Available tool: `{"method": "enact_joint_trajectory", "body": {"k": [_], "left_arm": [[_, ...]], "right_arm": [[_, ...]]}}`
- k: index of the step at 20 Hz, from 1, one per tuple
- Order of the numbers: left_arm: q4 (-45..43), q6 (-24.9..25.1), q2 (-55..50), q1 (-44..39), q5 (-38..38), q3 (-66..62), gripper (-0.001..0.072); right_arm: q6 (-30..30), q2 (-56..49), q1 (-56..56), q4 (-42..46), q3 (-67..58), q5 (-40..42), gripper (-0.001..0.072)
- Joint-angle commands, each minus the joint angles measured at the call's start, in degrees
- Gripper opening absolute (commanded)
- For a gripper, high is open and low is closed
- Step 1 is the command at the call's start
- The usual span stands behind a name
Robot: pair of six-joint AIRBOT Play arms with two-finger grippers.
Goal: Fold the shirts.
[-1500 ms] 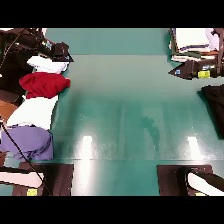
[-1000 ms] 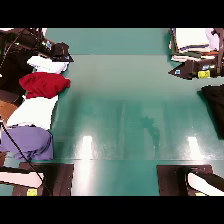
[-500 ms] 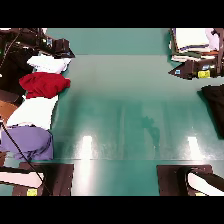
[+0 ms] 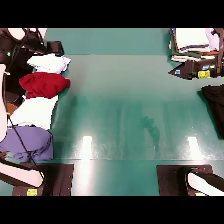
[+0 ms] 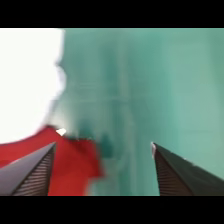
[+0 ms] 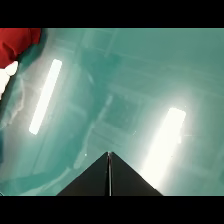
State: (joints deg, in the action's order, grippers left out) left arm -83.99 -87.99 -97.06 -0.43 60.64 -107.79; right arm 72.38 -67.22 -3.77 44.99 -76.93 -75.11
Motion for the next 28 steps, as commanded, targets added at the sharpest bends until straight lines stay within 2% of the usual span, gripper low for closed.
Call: {"method": "enact_joint_trajectory", "body": {"k": [1,6,10,11,12,13,16,19,24,28], "left_arm": [[-5.7,-4.9,-7.4,4.0,-4.1,0.0,0.0714],[-5.8,-6.6,-14.8,7.4,-11.3,0.0,0.0714],[-5.8,-6.5,-17.0,7.4,-14.8,0.0,0.0711],[-5.7,-6.6,-16.9,7.4,-15.2,-0.2,0.0588],[-5.5,-6.5,-16.9,7.4,-14.9,-1.0,0.0248],[-5.4,-6.3,-16.8,7.4,-13.3,-2.3,0.0042],[-2.3,-6.1,-15.7,7.4,-4.7,-10.0,0.0029],[1.6,-1.3,-6.5,5.6,-4.2,-11.1,0.0029],[7.4,6.6,14.4,-4.2,6.2,-11.1,0.003],[21.2,11.6,24.4,-14.3,15.2,-9.2,0.003]], "right_arm": [[0.0,0.0,-0.1,0.0,0.0,0.0,0.002],[0.0,0.0,0.0,0.0,0.0,-1.4,0.002],[0.0,0.0,0.0,-0.4,0.0,-1.2,0.002],[0.0,0.0,0.0,-0.4,0.0,-1.1,0.002],[0.0,0.0,0.0,-0.4,0.0,-1.0,0.002],[0.0,0.0,0.0,-0.4,0.0,-0.8,0.002],[0.0,0.0,1.0,-0.4,-0.6,0.1,0.002],[0.1,0.0,3.0,-0.4,-5.7,0.1,0.002],[0.0,0.0,7.1,-0.4,-17.7,-0.1,0.002],[0.0,0.0,9.0,-0.3,-24.4,-0.6,0.002]]}}
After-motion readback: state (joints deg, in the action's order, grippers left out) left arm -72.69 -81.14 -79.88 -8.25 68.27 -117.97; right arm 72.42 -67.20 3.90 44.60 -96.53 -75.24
